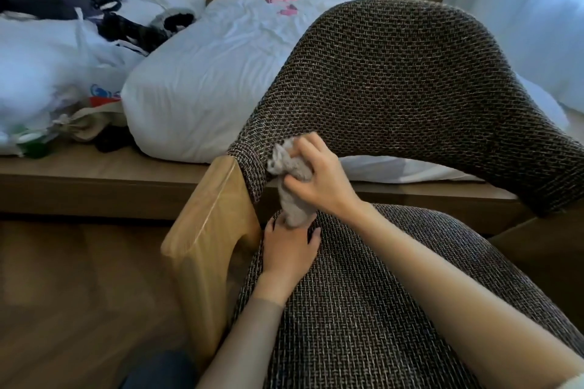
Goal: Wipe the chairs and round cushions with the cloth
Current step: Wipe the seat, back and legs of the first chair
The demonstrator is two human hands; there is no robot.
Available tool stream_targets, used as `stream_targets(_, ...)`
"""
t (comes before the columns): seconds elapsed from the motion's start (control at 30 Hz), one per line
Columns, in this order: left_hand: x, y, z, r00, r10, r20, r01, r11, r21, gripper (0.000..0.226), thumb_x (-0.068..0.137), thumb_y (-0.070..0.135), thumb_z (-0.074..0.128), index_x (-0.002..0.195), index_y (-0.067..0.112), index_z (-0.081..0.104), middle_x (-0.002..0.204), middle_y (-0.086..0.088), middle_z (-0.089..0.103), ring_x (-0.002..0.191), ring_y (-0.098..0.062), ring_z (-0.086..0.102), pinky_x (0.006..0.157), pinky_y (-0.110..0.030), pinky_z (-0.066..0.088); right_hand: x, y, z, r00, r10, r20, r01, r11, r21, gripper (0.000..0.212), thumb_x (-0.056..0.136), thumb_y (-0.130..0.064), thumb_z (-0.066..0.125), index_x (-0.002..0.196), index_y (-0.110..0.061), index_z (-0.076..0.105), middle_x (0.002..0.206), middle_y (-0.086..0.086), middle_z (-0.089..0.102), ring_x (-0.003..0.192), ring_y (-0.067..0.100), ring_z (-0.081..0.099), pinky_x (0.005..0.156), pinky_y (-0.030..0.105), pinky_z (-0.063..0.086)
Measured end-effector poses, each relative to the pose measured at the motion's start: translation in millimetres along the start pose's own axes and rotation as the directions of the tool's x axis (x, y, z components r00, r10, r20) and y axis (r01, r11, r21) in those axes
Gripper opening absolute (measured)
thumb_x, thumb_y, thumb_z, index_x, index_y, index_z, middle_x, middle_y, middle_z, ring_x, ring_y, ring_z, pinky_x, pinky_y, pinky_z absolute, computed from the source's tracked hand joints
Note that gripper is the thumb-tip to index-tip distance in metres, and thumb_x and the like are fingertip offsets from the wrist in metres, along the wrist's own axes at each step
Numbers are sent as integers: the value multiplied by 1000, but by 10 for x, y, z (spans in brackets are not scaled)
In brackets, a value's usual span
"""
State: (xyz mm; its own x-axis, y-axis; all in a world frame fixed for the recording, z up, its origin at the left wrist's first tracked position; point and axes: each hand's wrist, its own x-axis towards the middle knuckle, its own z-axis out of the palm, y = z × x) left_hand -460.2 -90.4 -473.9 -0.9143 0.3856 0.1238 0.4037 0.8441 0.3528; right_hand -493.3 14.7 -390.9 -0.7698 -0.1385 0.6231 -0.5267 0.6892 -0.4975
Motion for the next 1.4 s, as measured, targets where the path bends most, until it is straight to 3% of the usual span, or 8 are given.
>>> stream_targets(0.1,-5,1,8,999,-4,-35,4,1000,1,44,99,43,35,135,22,51,134,-2,55,131,-20,41,114,-37,25,-71,25,-142,999,33,-2,-33,999,-6,25,73,-26,65,92,-11,59,97,-2,49,84,6,48,71,18,41)
stream_targets(0.23,9,-10,24,1000,6,-3,-6,1000,-17,44,100,43,34,142,32,42,152,2,35,141,-19,27,117,-38,16,215,-362,-136,986,-84,-146,93,994,55,27,71,-24,65,93,-8,61,100,2,52,89,8,50,75,17,43)
stream_targets(0.47,-4,6,-11,999,32,2,-33,999,20,43,101,42,33,140,29,45,146,0,44,137,-20,33,115,-39,21,76,-153,-198,995,-61,80,68,994,-85,23,70,-16,74,85,-12,57,98,-1,48,86,10,49,73,26,45)
stream_targets(0.77,149,425,86,982,25,189,-44,994,97,51,102,44,22,150,30,21,160,-6,15,147,-31,7,117,-57,2,216,324,-1304,933,54,-355,-185,920,-347,32,78,-18,70,110,-13,66,125,9,49,117,23,43,98,12,22)
stream_targets(0.9,309,608,221,974,60,220,-85,991,106,51,102,46,19,151,32,18,160,-5,13,147,-30,6,118,-55,-1,594,439,-1663,905,-6,-426,-189,890,-415,37,81,-21,63,117,-17,63,130,9,46,121,25,40,103,24,29)
stream_targets(1.03,430,642,298,969,122,215,-139,988,65,50,101,48,20,150,37,21,159,-2,18,147,-28,10,118,-53,0,831,663,-1670,912,-43,-407,-189,837,-513,38,83,-25,60,120,-15,61,132,12,46,119,29,40,102,43,39)
stream_targets(1.17,501,648,330,965,172,199,-179,984,18,48,101,49,23,148,39,26,157,3,24,146,-24,14,119,-51,2,524,935,-1411,921,-105,-374,-124,833,-539,37,78,-14,64,114,-11,60,132,10,42,119,24,33,98,40,40)
stream_targets(1.4,497,645,335,964,204,169,-204,979,-15,46,101,47,24,146,38,30,156,6,26,146,-19,16,119,-50,3,-481,1223,-1161,999,41,1,-33,815,-579,44,73,-6,74,114,-11,60,126,8,46,116,23,36,91,48,47)
